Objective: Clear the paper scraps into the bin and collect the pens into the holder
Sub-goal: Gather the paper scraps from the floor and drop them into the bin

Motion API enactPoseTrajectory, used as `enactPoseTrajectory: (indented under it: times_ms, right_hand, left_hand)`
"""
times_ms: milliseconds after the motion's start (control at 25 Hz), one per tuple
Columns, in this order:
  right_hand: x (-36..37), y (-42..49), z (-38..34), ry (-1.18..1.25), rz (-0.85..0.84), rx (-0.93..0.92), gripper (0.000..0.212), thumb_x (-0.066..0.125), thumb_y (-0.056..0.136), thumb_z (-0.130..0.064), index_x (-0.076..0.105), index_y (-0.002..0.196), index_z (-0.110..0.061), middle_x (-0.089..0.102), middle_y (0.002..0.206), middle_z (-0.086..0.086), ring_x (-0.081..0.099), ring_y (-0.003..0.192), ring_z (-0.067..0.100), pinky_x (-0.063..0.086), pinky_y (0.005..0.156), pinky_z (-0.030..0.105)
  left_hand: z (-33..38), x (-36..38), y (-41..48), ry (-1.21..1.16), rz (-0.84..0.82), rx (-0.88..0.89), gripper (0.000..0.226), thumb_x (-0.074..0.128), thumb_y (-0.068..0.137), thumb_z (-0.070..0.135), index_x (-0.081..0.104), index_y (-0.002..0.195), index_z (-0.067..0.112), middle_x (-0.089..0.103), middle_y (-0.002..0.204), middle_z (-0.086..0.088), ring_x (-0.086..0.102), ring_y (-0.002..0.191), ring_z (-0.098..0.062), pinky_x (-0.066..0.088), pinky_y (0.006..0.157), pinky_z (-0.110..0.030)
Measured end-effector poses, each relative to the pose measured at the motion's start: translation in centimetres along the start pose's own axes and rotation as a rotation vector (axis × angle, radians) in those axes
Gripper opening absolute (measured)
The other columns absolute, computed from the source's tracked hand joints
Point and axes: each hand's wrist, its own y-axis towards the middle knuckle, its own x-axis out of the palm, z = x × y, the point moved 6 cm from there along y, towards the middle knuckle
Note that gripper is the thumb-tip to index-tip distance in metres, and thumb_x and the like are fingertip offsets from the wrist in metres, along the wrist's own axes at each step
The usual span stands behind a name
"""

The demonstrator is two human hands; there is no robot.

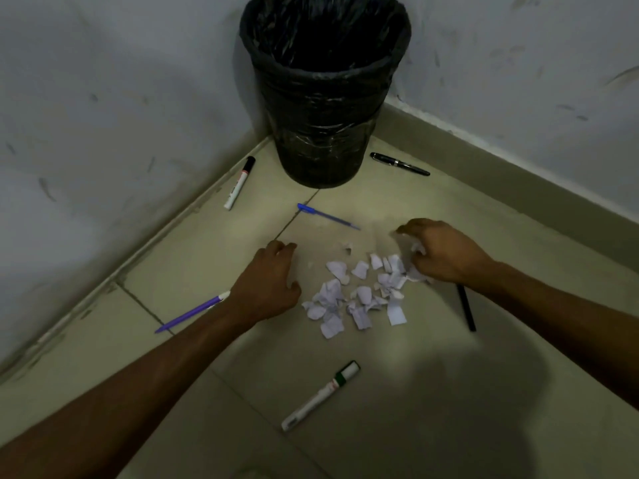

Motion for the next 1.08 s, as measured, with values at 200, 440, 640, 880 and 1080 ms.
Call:
enactPoseTrajectory:
  times_ms: [200,440,640,880,1080]
  right_hand:
    - [3.9,-1.4,-2.5,0.06,-0.164,-0.037,0.05,0.073,0.082,-0.024,0.059,0.127,-0.007,0.065,0.116,0.012,0.052,0.112,0.032,0.045,0.087,0.03]
    - [2.1,-3.1,1.4,0.04,-0.139,0.238,0.083,0.071,0.07,-0.04,0.038,0.143,-0.02,0.05,0.128,0.014,0.053,0.113,0.031,0.051,0.09,0.037]
    - [5.4,-5.5,-2.9,0.185,-0.166,0.125,0.081,0.082,0.066,-0.025,0.045,0.138,-0.013,0.052,0.124,0.01,0.048,0.116,0.026,0.042,0.091,0.029]
    - [4.7,-7.2,0.1,0.08,-0.212,0.278,0.117,0.088,0.05,-0.045,0.028,0.146,-0.016,0.041,0.135,0.01,0.047,0.119,0.028,0.047,0.096,0.038]
    - [7.0,-5.7,-3.3,0.222,-0.073,0.091,0.095,0.093,0.056,-0.033,0.046,0.137,-0.016,0.051,0.123,0.007,0.057,0.106,0.025,0.047,0.082,0.026]
  left_hand:
    - [4.9,3.0,1.3,-0.168,-0.174,0.127,0.056,0.068,0.081,0.019,0.051,0.133,0.007,0.046,0.123,-0.016,0.053,0.109,-0.03,0.047,0.094,-0.031]
    - [3.5,1.9,0.2,-0.057,-0.159,0.054,0.107,0.078,0.06,0.063,0.032,0.145,0.016,0.039,0.135,-0.01,0.045,0.122,-0.026,0.045,0.1,-0.038]
    - [5.5,4.5,-1.1,-0.135,-0.124,0.115,0.085,0.082,0.067,0.045,0.041,0.137,0.018,0.044,0.122,-0.008,0.054,0.107,-0.023,0.048,0.089,-0.03]
    - [2.6,2.3,0.7,-0.09,-0.07,0.061,0.111,0.085,0.055,0.056,0.034,0.145,0.018,0.04,0.132,-0.009,0.048,0.117,-0.023,0.046,0.095,-0.033]
    - [5.3,3.9,1.0,-0.158,-0.128,0.239,0.07,0.084,0.063,0.044,0.058,0.122,0.019,0.053,0.106,-0.004,0.054,0.094,-0.018,0.049,0.075,-0.031]
